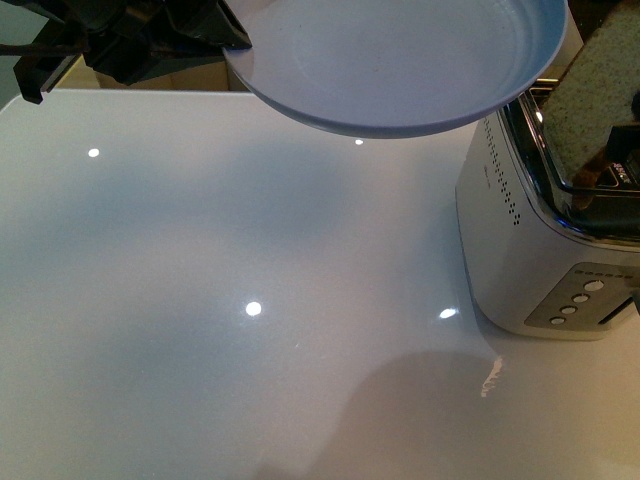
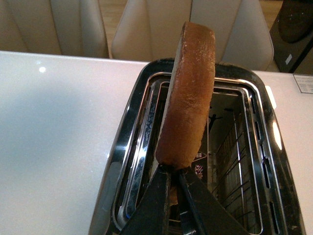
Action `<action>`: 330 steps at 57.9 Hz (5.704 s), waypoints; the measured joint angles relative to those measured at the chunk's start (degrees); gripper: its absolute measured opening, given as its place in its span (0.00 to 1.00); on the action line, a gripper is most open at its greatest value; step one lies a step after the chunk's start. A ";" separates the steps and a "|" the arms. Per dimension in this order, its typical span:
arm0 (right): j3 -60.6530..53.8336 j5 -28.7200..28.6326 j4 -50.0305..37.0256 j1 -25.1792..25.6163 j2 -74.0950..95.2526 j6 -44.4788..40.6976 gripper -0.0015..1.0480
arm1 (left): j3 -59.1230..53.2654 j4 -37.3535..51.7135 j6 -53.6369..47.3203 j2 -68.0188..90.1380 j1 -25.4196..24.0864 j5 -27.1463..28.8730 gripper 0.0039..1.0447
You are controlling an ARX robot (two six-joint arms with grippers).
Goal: Left arm holds plate, right arm toasts bread
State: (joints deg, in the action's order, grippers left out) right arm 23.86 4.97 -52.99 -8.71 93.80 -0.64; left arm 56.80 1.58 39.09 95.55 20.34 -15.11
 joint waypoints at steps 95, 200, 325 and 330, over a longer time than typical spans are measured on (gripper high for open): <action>-17.55 -4.83 25.70 8.52 -59.73 0.07 0.02 | 0.02 0.00 0.00 -0.09 0.02 -0.04 0.03; -22.75 -4.87 52.89 8.52 -93.44 0.22 0.40 | 0.04 0.02 0.02 -0.17 0.02 -0.04 0.03; -22.75 -4.87 52.89 8.52 -93.48 0.28 0.91 | 6.51 11.93 -28.65 39.89 -34.69 -10.03 0.03; -22.75 -4.87 52.89 8.52 -93.48 0.28 0.91 | 5.70 12.70 -28.65 41.07 -34.53 -10.45 0.03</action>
State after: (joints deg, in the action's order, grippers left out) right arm 1.10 0.10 -0.10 -0.19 0.32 -0.36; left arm 62.50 14.28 10.44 136.62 -14.20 -25.56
